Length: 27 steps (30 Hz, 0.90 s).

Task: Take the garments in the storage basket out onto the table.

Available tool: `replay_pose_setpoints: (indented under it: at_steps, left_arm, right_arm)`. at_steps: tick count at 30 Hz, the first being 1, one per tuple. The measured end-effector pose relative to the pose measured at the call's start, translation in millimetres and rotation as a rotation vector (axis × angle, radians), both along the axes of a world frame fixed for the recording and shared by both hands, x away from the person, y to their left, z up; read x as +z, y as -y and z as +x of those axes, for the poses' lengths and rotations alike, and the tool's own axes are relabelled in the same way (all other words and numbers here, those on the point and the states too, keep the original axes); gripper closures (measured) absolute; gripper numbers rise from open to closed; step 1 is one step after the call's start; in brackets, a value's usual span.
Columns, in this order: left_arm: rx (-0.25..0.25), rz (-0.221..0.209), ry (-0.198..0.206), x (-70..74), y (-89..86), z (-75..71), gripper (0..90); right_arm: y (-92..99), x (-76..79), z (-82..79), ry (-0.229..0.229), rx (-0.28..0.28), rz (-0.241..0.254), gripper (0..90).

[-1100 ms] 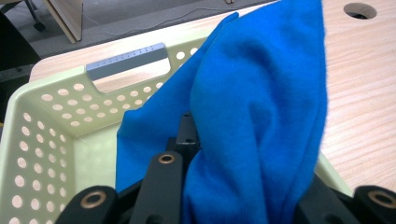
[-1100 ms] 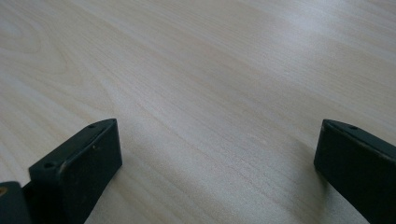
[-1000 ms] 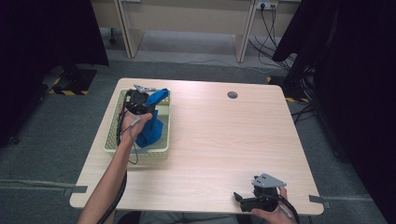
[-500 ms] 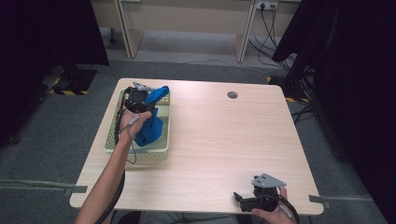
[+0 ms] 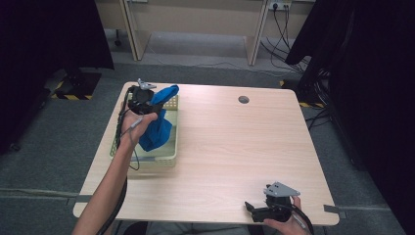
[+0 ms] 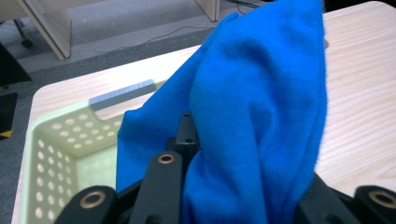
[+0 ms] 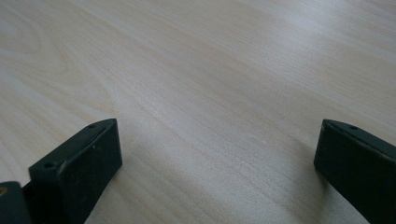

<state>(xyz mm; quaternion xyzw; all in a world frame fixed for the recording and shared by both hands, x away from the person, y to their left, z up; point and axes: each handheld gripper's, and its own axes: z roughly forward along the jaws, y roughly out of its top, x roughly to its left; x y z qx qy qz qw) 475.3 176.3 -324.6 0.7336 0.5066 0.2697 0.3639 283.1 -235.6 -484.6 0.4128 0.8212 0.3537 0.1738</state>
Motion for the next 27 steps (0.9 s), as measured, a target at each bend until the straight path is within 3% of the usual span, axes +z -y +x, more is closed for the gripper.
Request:
replay_pose_setpoints:
  at_steps: [8, 14, 17, 27]
  left_arm:
    - [-0.055, 0.006, 0.021, 18.4, 21.8, -5.1, 73.2]
    - [-0.105, 0.023, 0.036, 26.4, 49.2, -6.4, 73.1]
    - [-0.15, 0.023, 0.037, 25.7, 69.2, -7.2, 73.1]
    - [-0.22, 0.013, 0.018, 13.3, 105.8, -8.4, 73.0]
  right_arm:
    - [0.3, 0.0, 0.0, 0.001, 0.001, -0.001, 1.2]
    - [0.1, -0.2, -0.1, 0.002, -0.001, 0.0, 1.2]
    - [0.6, -0.3, -0.1, 0.004, 0.001, 0.0, 1.2]
    - [0.6, -0.3, -0.5, 0.004, -0.001, 0.002, 1.2]
